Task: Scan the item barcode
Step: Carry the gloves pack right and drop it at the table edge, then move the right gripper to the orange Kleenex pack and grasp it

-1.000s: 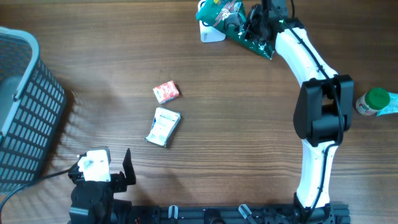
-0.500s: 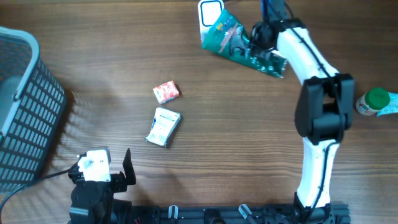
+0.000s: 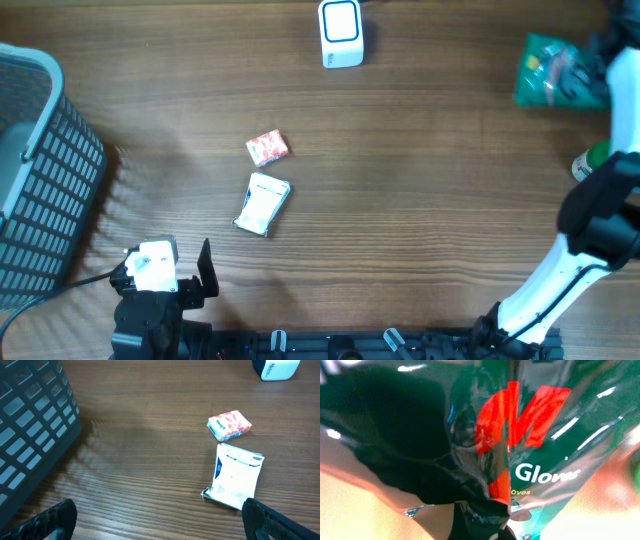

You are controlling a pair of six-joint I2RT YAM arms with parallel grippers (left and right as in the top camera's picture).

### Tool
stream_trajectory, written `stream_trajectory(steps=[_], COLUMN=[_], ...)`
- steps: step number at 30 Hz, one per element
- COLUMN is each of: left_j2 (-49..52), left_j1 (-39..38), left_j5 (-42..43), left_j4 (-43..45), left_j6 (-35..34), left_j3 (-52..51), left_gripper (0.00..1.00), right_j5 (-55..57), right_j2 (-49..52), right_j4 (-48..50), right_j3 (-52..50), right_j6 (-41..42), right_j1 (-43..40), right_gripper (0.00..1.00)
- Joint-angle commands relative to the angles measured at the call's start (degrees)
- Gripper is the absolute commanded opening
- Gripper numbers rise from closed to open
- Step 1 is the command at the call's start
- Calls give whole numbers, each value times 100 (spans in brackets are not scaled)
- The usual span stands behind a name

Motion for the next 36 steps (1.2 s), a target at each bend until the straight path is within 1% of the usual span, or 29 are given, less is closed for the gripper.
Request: stream_trajectory(steps=[1, 2, 3, 4, 6, 9, 10, 11, 12, 14, 16, 17, 18, 19, 21, 24, 26, 28, 30, 31, 33, 36], left_j2=[-31, -31, -31, -31, -31, -31, -31, -31, -31, -31, -31, -31, -31, -31, -31, -31, -31, -31, -31, -31, -31, -31], left_j1=[-26, -26, -26, -26, -26, -26, -26, -26, -26, -26, -26, -26, -26, -26, -26, -26, -24, -26, -26, -26, -26, -26], left_j5=[48, 48, 48, 48, 48, 48, 48, 48, 48, 48, 48, 48, 48, 48, 48, 48, 48, 48, 48, 48, 48, 48], left_j4=[9, 9, 9, 9, 9, 9, 9, 9, 9, 9, 9, 9, 9, 9, 9, 9, 9, 9, 9, 9, 9, 9], left_j6=[-31, -31, -31, -31, -31, -31, -31, -31, -31, -31, -31, -31, -31, -31, -31, -31, -33, -31, -31, -31, -33, -33], left_j3=[-4, -4, -4, -4, -4, -4, -4, -4, -4, -4, -4, -4, -4, -4, -4, -4, -4, -4, -4, -4, -4, -4], left_gripper=[100, 100, 100, 100, 100, 100, 100, 100, 100, 100, 100, 100, 100, 100, 100, 100, 100, 100, 100, 100, 100, 100], right_j5=[4, -214, -420, -776, -1530, -2503, -3038, -3991, -4708, -6323, -6999, -6937, -6843, -6662, -6247, -5237, -4903, -4741, -4293, -3880, -3491, -3595], right_j2=[420, 452, 450, 407, 271, -57, -205, -420, -549, -728, -728, -706, -704, -704, -704, -702, -680, -610, -516, -442, -326, 111], right_j4=[-203, -151, -59, 68, 210, 85, 4, -79, -157, -542, -1117, -1532, -1751, -1982, -2026, -1679, -1316, -669, -26, 321, 813, 1488], right_j3=[-66, -66, -52, 22, 330, 1008, 1193, 1257, 1257, 1255, 1252, 1224, 1154, 1043, 815, 289, -118, -599, -960, -1139, -1338, -1399], right_j6=[-603, -831, -1088, -1458, -2140, -2688, -2859, -3130, -3377, -4129, -4656, -4828, -4962, -5180, -5401, -5471, -5475, -5466, -5462, -5462, -5458, -5453], right_j1=[-658, -809, -916, -1038, -1193, -1231, -1180, -1095, -1014, -673, -184, 210, 516, 1010, 1751, 3075, 3864, 4601, 5082, 5302, 5567, 5790], right_gripper=[5, 24, 56, 100, 100, 100, 100, 100, 100, 99, 100, 100, 100, 100, 100, 100, 99, 99, 96, 92, 89, 88])
